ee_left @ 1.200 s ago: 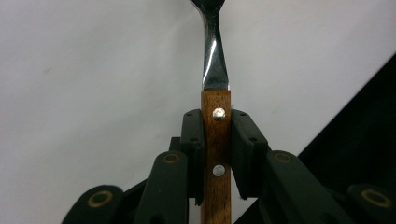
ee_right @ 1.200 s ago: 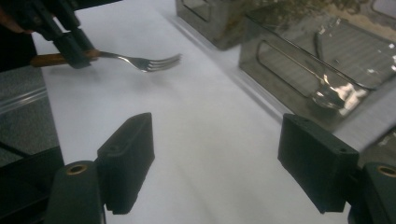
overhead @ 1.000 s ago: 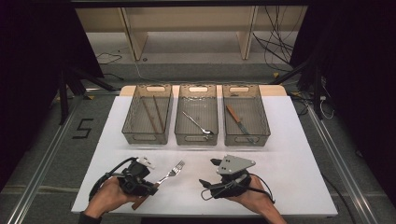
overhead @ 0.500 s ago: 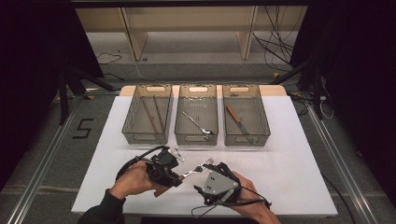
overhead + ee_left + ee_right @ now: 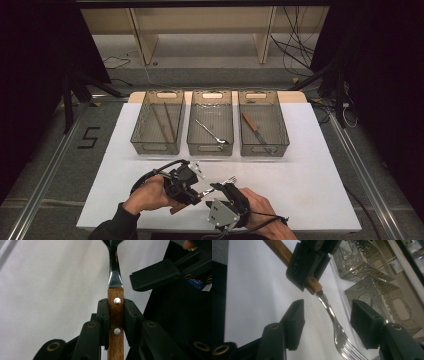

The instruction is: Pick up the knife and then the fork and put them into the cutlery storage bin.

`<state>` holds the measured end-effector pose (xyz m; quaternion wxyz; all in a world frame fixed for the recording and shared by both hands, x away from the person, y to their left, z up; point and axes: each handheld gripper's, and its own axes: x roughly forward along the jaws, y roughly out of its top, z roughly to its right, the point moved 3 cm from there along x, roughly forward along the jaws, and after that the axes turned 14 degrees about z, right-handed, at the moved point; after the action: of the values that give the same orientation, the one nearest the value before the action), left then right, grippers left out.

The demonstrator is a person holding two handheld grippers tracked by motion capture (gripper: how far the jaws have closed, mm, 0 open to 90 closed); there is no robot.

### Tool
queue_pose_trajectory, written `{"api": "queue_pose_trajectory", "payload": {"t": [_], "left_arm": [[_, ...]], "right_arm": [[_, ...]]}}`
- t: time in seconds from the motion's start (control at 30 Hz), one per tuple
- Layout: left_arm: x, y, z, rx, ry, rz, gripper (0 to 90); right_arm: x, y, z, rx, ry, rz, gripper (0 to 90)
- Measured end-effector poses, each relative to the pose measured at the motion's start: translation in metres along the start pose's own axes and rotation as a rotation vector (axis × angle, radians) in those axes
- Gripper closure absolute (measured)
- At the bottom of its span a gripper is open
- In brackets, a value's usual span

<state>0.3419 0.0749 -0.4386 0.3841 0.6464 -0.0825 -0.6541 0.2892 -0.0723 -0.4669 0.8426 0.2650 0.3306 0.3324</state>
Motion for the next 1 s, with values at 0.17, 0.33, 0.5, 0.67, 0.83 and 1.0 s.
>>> {"api": "queue_pose_trajectory", "payload": {"t": [0.17,0.33,0.5,0.67,0.83,1.0], "left_arm": [[0.000,0.000,0.001,0.003,-0.005,-0.003,76.4],[0.001,0.001,0.002,0.004,-0.012,-0.010,76.4],[0.001,0.001,0.003,0.004,-0.018,-0.007,76.4],[0.003,0.001,0.004,0.006,-0.026,-0.016,76.4],[0.003,0.001,0.006,0.009,-0.041,-0.014,76.4],[0.004,0.001,0.005,0.002,-0.041,-0.014,76.3]], "right_arm": [[0.003,-0.002,-0.005,-0.111,-0.016,-0.016,51.8],[0.005,-0.002,-0.012,-0.170,-0.057,-0.030,57.5],[0.007,-0.003,-0.016,-0.263,-0.064,-0.038,64.3],[0.008,-0.004,-0.021,-0.318,-0.081,-0.050,70.2],[0.008,-0.004,-0.023,-0.373,-0.082,-0.048,76.2],[0.008,-0.004,-0.023,-0.416,-0.094,-0.049,83.5]]}}
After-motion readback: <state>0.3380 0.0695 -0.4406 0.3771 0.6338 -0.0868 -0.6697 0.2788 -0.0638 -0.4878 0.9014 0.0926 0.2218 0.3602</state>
